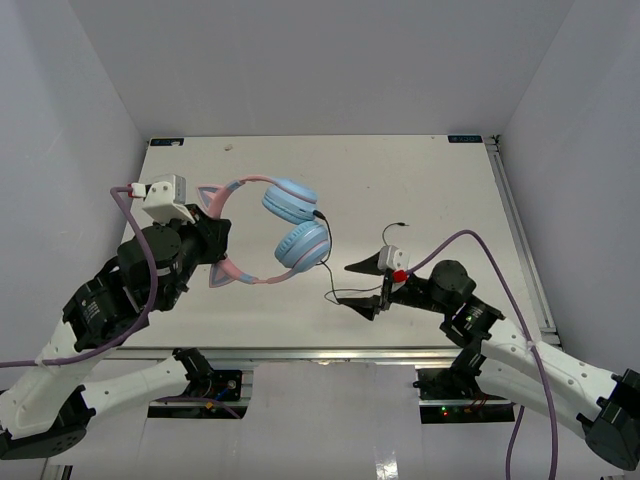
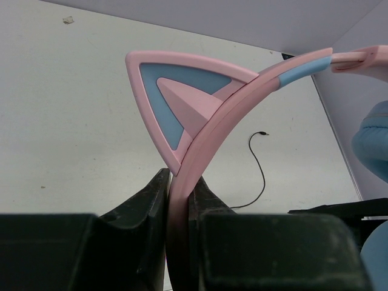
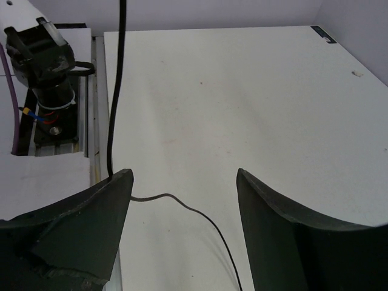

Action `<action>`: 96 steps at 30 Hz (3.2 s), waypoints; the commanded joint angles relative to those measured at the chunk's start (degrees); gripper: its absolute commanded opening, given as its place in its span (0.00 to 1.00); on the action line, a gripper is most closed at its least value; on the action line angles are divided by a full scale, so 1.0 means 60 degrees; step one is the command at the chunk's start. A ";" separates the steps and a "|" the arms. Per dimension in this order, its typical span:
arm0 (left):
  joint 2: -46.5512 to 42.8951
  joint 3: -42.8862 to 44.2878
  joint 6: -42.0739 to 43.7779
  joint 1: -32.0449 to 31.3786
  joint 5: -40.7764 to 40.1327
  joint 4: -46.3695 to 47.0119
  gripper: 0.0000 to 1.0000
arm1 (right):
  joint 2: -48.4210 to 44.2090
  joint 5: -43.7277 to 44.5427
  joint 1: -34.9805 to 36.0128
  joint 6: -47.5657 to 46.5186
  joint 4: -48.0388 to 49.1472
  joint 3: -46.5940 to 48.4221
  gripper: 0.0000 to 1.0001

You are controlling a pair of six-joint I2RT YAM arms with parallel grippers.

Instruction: Wrap the headphones

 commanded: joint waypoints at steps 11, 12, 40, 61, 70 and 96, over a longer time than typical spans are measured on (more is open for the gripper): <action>0.0056 0.0260 -0.0061 -0.0023 0.0033 0.0578 0.00 | -0.0639 -0.1504 0.0012 -0.0291 -0.1567 0.1646 0.84; 0.0065 0.0260 -0.0071 -0.0023 0.0033 0.0588 0.00 | -0.0658 -0.1562 0.0012 -0.0217 -0.1596 0.1721 0.84; 0.0742 0.1652 0.0787 -0.0023 -0.1240 0.2204 0.00 | 0.1351 0.2039 0.0188 0.1437 0.1268 -0.0134 0.23; -0.0206 0.1742 0.0399 -0.0023 -0.1115 0.1967 0.00 | 0.1744 0.7058 -0.0314 0.1396 0.1020 0.0064 0.08; 0.0404 0.1070 0.0252 -0.0028 -0.0075 0.1628 0.00 | 0.2380 0.3735 -0.2440 0.0664 -0.1556 0.2715 0.61; 0.0593 0.0140 0.0101 -0.0023 0.1561 0.1906 0.00 | 0.0972 -0.5445 -0.2340 0.2520 0.2080 0.1092 0.88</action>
